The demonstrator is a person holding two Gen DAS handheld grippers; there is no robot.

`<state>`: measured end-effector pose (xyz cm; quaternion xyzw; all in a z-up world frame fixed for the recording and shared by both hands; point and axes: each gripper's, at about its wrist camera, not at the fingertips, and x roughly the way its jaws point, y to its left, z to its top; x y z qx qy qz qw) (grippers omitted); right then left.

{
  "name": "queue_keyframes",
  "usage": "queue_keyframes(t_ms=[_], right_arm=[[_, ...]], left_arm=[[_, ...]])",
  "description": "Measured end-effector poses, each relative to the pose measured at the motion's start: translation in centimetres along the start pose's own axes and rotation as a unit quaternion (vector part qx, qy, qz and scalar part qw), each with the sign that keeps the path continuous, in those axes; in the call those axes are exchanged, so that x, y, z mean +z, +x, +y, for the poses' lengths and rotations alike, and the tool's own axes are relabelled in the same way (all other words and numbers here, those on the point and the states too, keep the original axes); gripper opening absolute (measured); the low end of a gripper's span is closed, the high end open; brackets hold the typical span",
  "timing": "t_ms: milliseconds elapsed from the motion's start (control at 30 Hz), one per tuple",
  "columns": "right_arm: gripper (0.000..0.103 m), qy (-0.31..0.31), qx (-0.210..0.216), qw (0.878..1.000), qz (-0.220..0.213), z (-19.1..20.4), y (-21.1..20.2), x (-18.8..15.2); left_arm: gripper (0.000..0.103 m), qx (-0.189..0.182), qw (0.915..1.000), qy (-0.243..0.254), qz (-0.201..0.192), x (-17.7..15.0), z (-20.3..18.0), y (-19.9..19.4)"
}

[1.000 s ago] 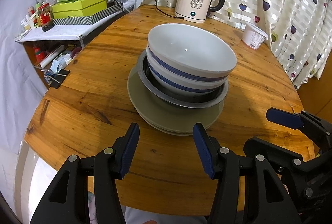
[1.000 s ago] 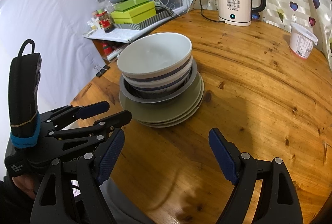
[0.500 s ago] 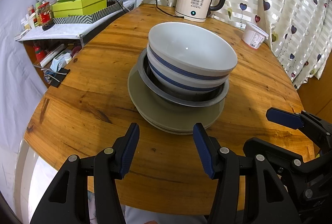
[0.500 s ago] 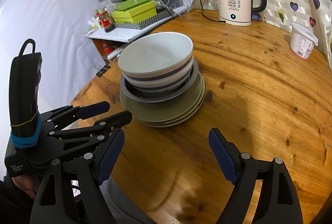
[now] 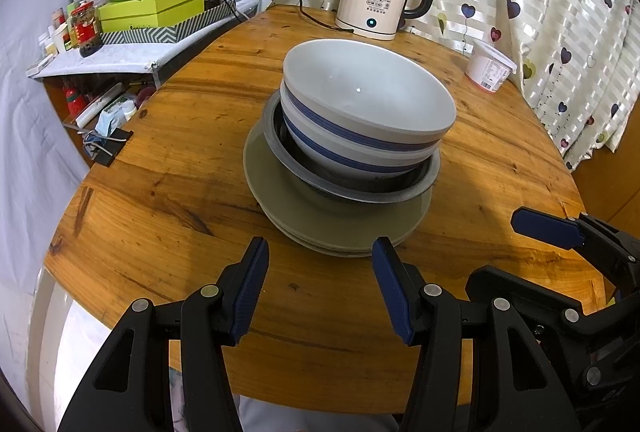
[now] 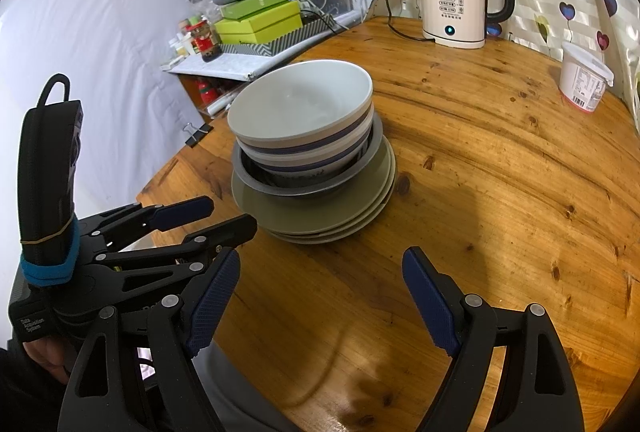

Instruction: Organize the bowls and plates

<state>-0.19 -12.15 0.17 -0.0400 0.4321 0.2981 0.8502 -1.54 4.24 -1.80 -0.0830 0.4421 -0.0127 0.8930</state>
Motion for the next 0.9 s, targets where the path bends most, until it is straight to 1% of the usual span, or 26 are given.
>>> queue_keyframes(t_ms=[900], right_arm=[[0.084, -0.002, -0.001, 1.000, -0.001, 0.18, -0.09, -0.16]], left_arm=[[0.055, 0.004, 1.0000, 0.002, 0.000, -0.11, -0.20, -0.09]])
